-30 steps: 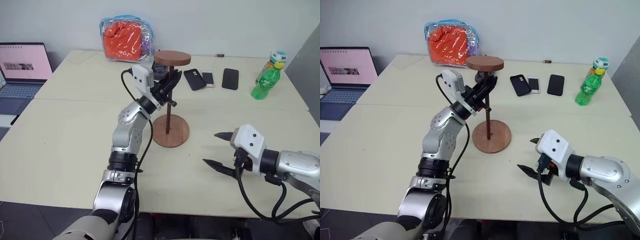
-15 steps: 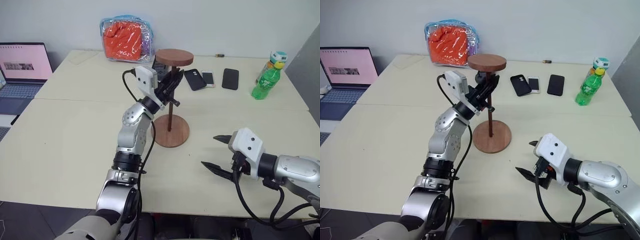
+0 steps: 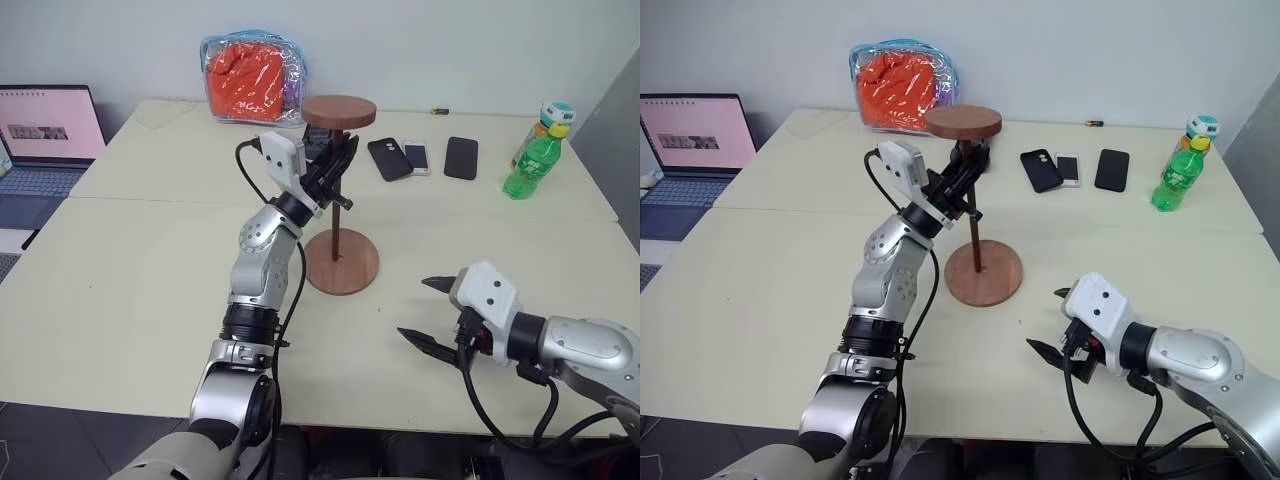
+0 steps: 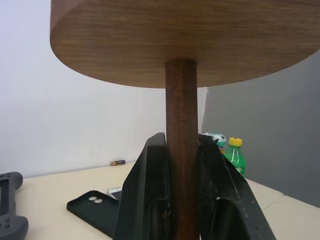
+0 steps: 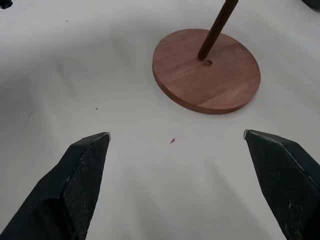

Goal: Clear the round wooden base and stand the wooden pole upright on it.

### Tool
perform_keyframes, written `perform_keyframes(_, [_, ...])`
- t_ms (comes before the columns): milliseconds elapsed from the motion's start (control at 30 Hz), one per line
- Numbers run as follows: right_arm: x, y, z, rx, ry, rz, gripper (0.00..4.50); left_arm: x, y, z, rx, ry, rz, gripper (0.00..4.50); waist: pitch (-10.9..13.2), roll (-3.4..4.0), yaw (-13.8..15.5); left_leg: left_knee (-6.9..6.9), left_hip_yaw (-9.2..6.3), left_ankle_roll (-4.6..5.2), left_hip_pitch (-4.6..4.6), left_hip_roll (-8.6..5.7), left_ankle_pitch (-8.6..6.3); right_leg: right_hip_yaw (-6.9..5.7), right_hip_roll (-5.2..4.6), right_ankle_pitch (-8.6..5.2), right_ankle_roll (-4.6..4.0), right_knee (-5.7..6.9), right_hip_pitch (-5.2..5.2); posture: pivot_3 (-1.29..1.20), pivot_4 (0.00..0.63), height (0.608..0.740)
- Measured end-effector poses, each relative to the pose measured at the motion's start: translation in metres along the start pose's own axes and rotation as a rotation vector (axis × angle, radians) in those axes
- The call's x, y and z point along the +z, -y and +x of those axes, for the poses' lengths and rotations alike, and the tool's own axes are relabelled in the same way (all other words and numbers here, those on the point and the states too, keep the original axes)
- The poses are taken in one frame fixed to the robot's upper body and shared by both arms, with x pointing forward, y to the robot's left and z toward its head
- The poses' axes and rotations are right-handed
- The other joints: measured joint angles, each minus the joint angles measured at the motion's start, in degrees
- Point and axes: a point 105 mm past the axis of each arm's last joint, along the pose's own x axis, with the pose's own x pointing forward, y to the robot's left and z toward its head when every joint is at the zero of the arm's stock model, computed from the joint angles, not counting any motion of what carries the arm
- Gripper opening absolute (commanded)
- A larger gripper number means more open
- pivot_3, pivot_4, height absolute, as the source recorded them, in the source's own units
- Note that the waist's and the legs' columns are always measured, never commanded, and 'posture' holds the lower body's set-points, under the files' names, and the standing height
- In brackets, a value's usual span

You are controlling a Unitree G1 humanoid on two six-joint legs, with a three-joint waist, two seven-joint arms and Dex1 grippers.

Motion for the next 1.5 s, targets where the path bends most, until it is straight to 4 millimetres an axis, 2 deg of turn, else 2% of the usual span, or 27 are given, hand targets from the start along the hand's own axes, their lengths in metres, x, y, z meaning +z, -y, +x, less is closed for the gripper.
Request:
perform_keyframes(500, [-0.012,0.000,-0.001,-0.031,-0.050,0.035,4.50,-0.006,0.001,0.000,0.011,0.010,0.000,0.28,0.0,-0.01,0.0,0.00,0.00,0.01,0.00,0.00,-0.01,0.00,0.02,0.00,0.00,0.00,0.00,0.00,0.150,0.740])
perform_keyframes(767, [0.002,0.007,0.000,-0.070,0.014,0.068,4.50,-0.006,0.002,0.000,0.008,0.020,0.038,0.28,0.0,-0.01,0.0,0.00,-0.01,0.03,0.00,0.01,-0.02,0.00,0.04,0.00,0.00,0.01,0.00,0.00,0.150,0.740])
perform_keyframes(1067, [0.003,0.010,-0.001,-0.092,0.008,0.080,4.50,-0.006,0.001,-0.002,0.014,0.019,0.043,0.27,0.0,0.00,0.0,0.00,0.00,0.12,0.01,0.02,-0.07,0.00,0.04,0.00,0.00,0.01,0.01,0.00,0.150,0.740])
perform_keyframes(1333, [0.003,0.010,-0.001,-0.094,0.004,0.084,4.50,-0.003,0.001,-0.013,0.041,0.033,0.059,0.27,-0.1,0.02,-0.1,0.00,0.01,0.13,0.04,0.09,-0.07,0.03,0.09,0.00,0.00,0.03,0.01,0.00,0.150,0.740])
perform_keyframes(1500, [0.002,0.010,-0.001,-0.090,0.003,0.084,4.50,-0.005,0.007,-0.015,0.009,0.014,0.088,0.27,-0.2,0.03,-0.1,-0.01,0.02,0.14,0.13,0.09,-0.08,0.03,0.12,0.00,0.00,0.02,0.08,0.00,0.150,0.740])
